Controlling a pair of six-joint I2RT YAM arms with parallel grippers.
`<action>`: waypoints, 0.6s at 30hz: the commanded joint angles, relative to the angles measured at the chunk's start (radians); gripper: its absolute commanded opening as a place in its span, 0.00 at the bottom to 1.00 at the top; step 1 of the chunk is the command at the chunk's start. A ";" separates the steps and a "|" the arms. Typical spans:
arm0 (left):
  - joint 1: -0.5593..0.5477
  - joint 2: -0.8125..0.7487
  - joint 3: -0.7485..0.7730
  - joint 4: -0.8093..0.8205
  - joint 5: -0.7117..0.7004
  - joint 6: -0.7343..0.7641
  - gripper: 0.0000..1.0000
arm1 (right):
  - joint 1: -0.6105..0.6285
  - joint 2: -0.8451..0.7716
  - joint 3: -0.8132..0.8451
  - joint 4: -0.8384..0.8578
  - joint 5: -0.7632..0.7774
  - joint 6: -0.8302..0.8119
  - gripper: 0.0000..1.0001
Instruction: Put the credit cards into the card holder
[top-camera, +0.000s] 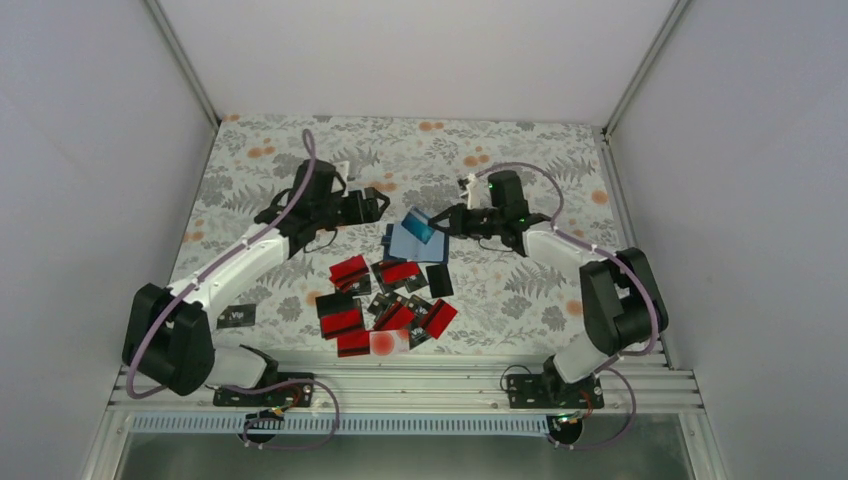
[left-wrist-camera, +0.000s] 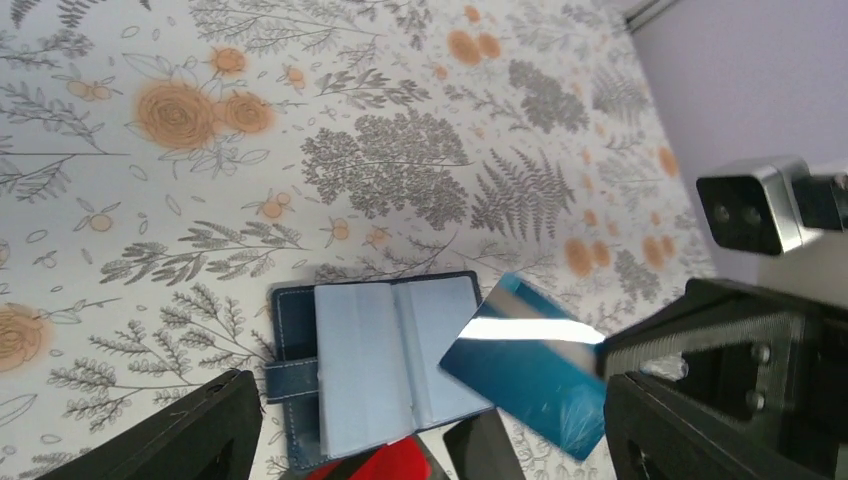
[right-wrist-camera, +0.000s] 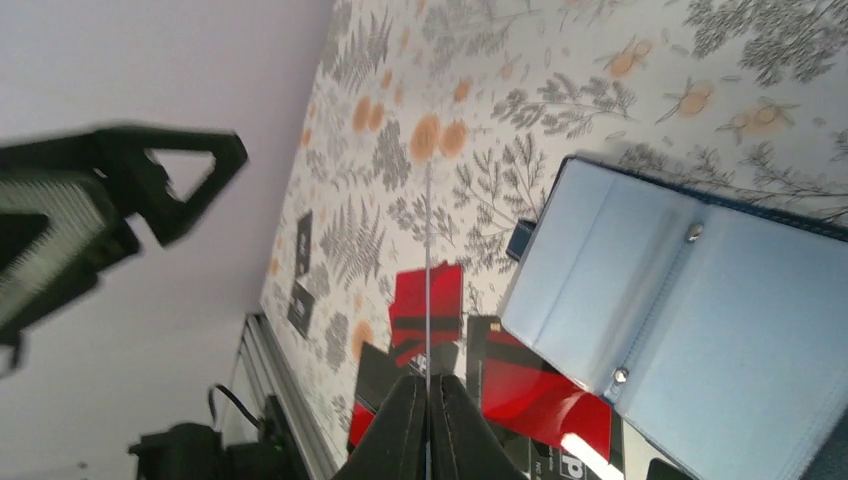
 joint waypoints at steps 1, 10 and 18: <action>0.062 -0.058 -0.112 0.317 0.269 -0.090 0.84 | -0.064 -0.074 -0.006 0.140 -0.056 0.206 0.04; 0.082 0.004 -0.189 0.858 0.502 -0.407 0.79 | -0.099 -0.148 -0.040 0.503 -0.054 0.562 0.04; 0.079 0.063 -0.182 1.079 0.507 -0.487 0.70 | -0.098 -0.179 -0.069 0.720 -0.042 0.707 0.04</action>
